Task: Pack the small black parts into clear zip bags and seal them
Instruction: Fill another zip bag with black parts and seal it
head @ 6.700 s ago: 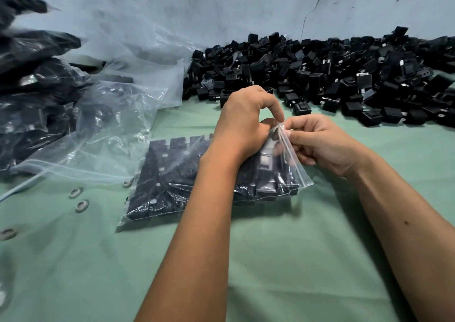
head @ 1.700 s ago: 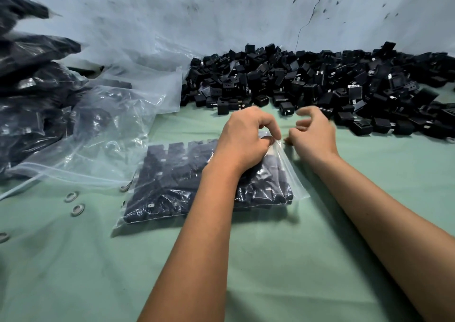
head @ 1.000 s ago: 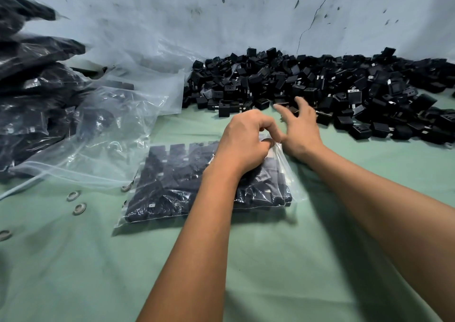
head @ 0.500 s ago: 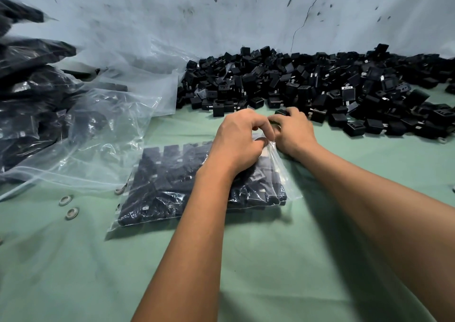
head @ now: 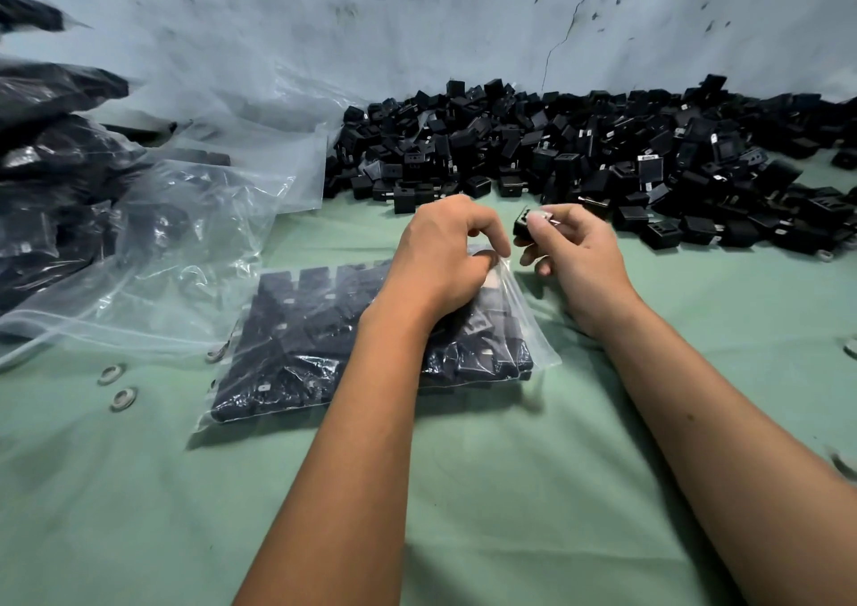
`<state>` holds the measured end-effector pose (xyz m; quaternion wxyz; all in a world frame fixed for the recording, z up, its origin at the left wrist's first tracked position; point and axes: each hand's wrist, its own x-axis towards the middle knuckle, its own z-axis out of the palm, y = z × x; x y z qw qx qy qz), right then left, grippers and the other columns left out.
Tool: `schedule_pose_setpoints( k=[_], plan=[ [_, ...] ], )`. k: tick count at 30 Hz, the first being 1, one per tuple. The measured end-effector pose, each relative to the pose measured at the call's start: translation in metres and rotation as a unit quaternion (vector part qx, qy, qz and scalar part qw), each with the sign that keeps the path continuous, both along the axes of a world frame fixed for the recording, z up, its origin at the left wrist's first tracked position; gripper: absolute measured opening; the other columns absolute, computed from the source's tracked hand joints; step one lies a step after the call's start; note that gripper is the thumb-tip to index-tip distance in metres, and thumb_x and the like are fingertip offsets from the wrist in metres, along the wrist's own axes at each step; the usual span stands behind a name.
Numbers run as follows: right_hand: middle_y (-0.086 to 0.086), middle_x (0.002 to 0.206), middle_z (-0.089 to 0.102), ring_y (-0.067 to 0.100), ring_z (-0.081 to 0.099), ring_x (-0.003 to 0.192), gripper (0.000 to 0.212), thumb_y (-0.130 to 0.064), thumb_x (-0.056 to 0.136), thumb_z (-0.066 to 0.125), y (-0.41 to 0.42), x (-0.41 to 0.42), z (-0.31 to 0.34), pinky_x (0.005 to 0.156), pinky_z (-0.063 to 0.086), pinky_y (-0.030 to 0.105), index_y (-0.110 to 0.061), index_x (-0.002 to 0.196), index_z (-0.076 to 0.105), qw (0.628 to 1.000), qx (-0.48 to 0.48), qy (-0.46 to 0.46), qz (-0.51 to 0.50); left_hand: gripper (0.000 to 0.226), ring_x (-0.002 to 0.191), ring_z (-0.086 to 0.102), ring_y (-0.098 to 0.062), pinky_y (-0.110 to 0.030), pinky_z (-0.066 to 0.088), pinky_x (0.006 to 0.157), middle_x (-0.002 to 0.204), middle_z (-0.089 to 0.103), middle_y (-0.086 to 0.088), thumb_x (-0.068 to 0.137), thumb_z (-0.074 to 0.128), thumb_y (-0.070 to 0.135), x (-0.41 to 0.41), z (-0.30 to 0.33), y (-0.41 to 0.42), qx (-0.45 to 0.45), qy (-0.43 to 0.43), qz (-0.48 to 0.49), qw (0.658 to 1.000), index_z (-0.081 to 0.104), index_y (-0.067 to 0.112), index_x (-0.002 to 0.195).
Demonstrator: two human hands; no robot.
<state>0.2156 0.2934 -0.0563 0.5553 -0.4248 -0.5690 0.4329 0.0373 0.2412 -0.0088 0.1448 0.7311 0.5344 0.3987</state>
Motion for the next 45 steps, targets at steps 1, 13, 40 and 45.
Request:
schedule_pose_setpoints(
  k=[1, 13, 40, 45],
  plan=[
    [0.005, 0.078, 0.070, 0.018, 0.057, 0.061, 0.013, -0.035, 0.092, 0.071, -0.004, 0.001, 0.001, 0.049, 0.043, 0.024, -0.026, 0.100, 0.072, 1.000, 0.002, 0.003, 0.023, 0.023, 0.099, 0.063, -0.015, -0.043, 0.055, 0.088, 0.094, 0.066, 0.008, 0.078, 0.078, 0.006, 0.000, 0.000, 0.000, 0.004, -0.001, -0.001, 1.000, 0.077, 0.029, 0.079],
    [0.008, 0.083, 0.060, 0.021, 0.051, 0.077, 0.012, -0.015, 0.086, 0.082, -0.015, -0.004, 0.004, 0.075, 0.043, 0.033, -0.022, 0.097, 0.081, 0.981, 0.054, -0.111, 0.152, 0.026, 0.098, 0.066, -0.010, -0.038, 0.056, 0.083, 0.097, 0.069, 0.010, 0.075, 0.080, 0.003, -0.006, 0.010, -0.001, 0.044, -0.010, 0.007, 0.999, 0.079, 0.028, 0.079],
    [0.019, 0.083, 0.077, 0.027, 0.071, 0.070, 0.016, -0.013, 0.084, 0.079, -0.023, -0.009, 0.008, 0.060, 0.060, 0.027, -0.003, 0.095, 0.074, 0.988, -0.033, 0.006, 0.152, 0.015, 0.082, 0.069, -0.011, -0.039, 0.059, 0.086, 0.083, 0.072, 0.009, 0.089, 0.077, 0.018, -0.043, 0.003, 0.002, -0.100, -0.017, 0.174, 0.980, 0.074, 0.029, 0.079],
    [0.019, 0.085, 0.078, 0.022, 0.074, 0.068, 0.025, -0.017, 0.077, 0.081, -0.024, -0.009, 0.009, 0.061, 0.061, 0.029, -0.004, 0.097, 0.073, 0.985, -0.035, 0.007, 0.171, 0.014, 0.083, 0.068, -0.011, -0.041, 0.059, 0.087, 0.083, 0.071, 0.010, 0.088, 0.079, 0.027, -0.039, 0.003, 0.000, -0.105, -0.009, 0.161, 0.981, 0.072, 0.030, 0.076]
  ],
)
